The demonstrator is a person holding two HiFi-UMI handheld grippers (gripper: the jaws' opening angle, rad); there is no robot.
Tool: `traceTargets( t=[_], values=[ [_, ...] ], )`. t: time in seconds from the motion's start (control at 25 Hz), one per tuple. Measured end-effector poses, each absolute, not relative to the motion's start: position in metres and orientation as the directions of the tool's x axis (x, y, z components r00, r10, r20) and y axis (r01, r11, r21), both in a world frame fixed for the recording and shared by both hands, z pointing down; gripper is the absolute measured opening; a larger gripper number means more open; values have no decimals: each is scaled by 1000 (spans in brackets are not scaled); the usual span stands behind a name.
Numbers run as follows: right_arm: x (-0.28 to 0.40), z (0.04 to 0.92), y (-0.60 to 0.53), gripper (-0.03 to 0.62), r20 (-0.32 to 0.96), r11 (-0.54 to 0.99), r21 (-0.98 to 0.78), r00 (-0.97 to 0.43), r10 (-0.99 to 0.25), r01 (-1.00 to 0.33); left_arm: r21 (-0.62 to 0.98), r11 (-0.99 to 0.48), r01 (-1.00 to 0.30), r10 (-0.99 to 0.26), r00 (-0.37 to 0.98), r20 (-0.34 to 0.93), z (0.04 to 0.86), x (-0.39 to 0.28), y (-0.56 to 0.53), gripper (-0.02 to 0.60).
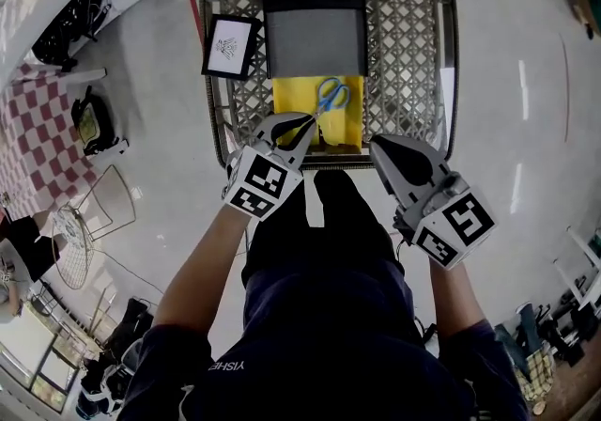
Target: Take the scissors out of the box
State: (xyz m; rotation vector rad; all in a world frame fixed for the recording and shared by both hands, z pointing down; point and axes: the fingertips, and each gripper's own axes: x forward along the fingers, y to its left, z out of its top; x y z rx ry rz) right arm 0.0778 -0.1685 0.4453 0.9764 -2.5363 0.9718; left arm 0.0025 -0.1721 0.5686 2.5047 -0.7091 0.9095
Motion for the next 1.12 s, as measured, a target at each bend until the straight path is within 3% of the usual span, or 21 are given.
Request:
traceTargets(
  t=[0.24,0.56,1.12],
  values=[
    [79,461,-168,17,469,533,-511,-738,-484,-674,174,-797,-578,-289,617,732,605,1,-174,32],
    [84,475,-168,17,478,517,-531,-741,-472,-671,172,-812,-557,-222,568,793,635,5,-171,88],
    [100,495,-158,17,496,470,-565,-735,-462,-678,150,-809,-568,-103,388,916,679,9,-161,138]
  ],
)
